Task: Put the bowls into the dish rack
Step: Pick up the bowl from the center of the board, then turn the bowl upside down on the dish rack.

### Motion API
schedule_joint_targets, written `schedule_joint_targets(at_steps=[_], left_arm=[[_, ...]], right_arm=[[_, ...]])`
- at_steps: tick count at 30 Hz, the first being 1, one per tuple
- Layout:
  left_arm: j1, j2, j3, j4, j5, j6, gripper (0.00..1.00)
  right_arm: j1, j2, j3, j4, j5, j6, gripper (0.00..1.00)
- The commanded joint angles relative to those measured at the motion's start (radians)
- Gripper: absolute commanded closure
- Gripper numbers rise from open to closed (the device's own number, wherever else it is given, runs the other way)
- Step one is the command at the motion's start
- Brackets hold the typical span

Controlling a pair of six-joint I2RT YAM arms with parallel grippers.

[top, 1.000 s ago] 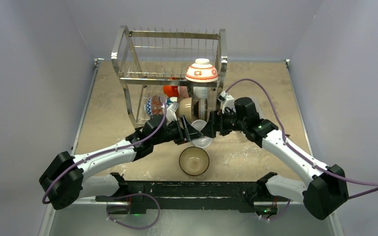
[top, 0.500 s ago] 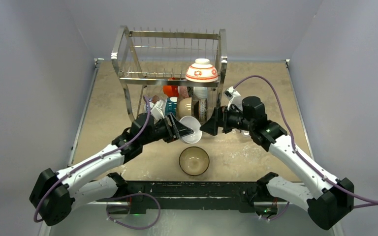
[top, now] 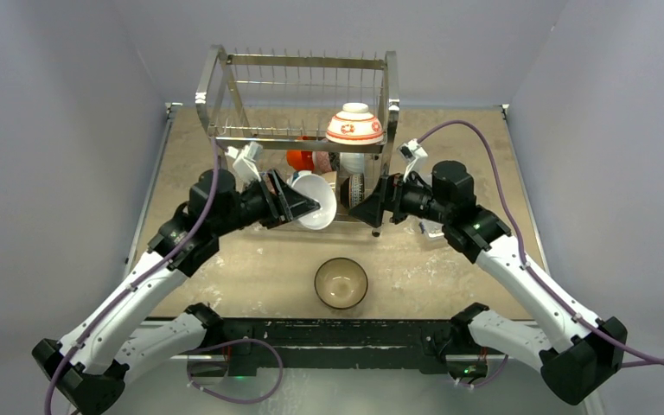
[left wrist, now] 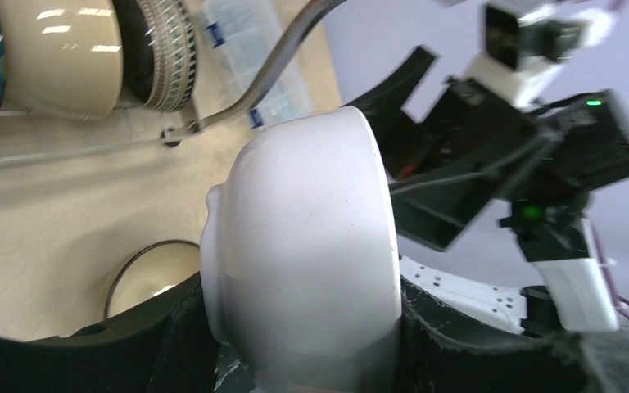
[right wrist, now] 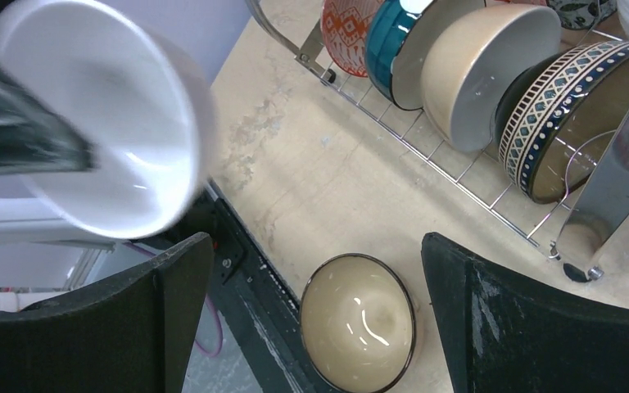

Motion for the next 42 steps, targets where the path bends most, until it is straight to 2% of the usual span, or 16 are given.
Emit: schedule_joint_targets(at_steps=[1,7,20,25,33,39,42], left_arm=[[0.017,0.027,0.164,-0.063,0.061,0.057,1.00],[0.062,0.054,0.213,0.021,0.177,-0.002,1.00],[0.274,0.152,0.345,0.191,0.493,-0.094,1.00],[0.377,0.174,0.375,0.265,0.572,-0.153,1.00],[0.457,0.253,0.430,0.430,0.582,-0.223,1.00],[0.491,0.380,0.562,0.420,0.579,-0.181,1.00],[0.492,0.451,0.679,0.314,0.544,-0.089,1.00]], right_arm=[[0.002,0.012,0.038,0.031,-0.008,0.009,0.01],[0.002,0.002,0.038,0.021,0.008,0.008,0.01],[0.003,-0.007,0.028,0.007,0.013,0.001,0.01],[0.003,-0.003,0.025,0.008,0.010,0.000,0.01],[0.003,0.009,0.030,0.006,0.008,-0.009,0.01],[0.002,0.015,0.034,0.003,0.012,-0.017,0.01],[0.002,0.021,0.036,0.001,0.016,-0.021,0.01]])
